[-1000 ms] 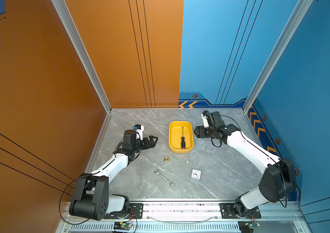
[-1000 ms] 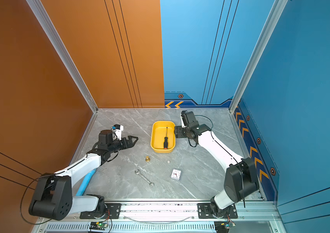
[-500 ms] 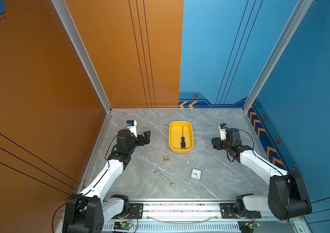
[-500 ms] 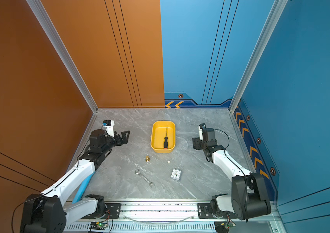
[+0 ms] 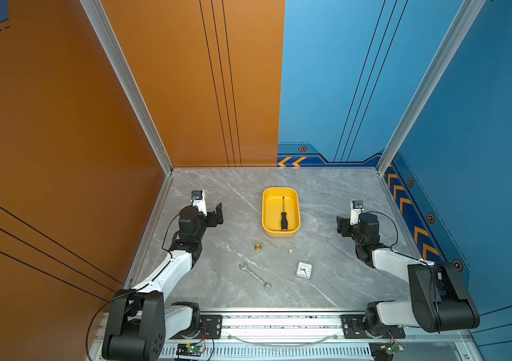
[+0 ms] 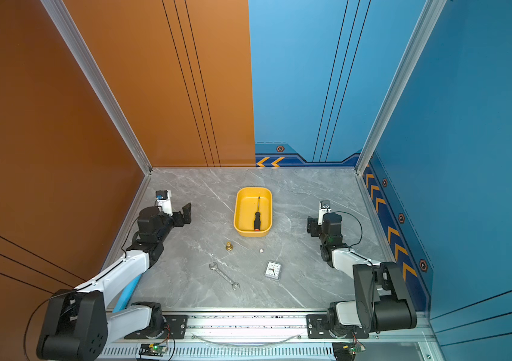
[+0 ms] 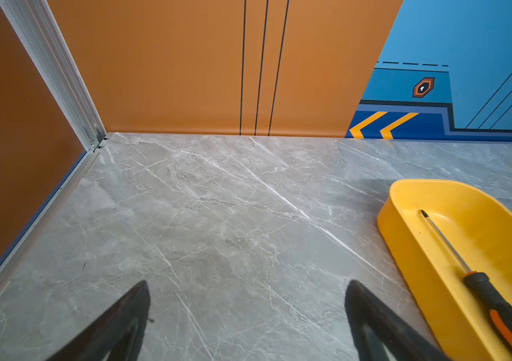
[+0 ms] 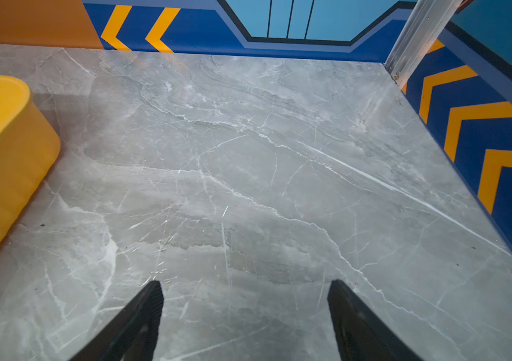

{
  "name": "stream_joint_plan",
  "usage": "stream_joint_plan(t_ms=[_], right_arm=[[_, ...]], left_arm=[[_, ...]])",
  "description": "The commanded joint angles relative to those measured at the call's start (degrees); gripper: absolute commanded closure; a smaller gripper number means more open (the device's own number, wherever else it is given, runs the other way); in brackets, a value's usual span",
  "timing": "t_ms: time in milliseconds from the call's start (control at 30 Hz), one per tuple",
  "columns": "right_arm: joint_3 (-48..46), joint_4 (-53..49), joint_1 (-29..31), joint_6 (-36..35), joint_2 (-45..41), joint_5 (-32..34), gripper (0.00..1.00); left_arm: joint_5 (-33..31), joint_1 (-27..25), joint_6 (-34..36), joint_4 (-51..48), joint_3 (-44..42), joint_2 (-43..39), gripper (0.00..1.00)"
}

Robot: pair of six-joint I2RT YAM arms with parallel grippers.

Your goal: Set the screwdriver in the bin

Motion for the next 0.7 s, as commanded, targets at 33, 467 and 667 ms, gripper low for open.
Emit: stream_joint_plan(t_ms=[33,467,667], right_arm=[[-3.23,14.19,-2.12,1.5,2.92,-2.09,0.19],[-6.44,25.96,-3.12,3.21,9.35,-1.39,0.17],[-6.43,26.0,-2.94,3.2,9.35,-1.04,0.17]], left_arm=[[-2.16,0.96,1.86,8.19,-2.29,2.32,0.02],[0.03,2.23,2.25,14.71,-5.46,5.89,0.02],[0.81,4.96,2.21,17.15,-4.52,8.68,0.02]])
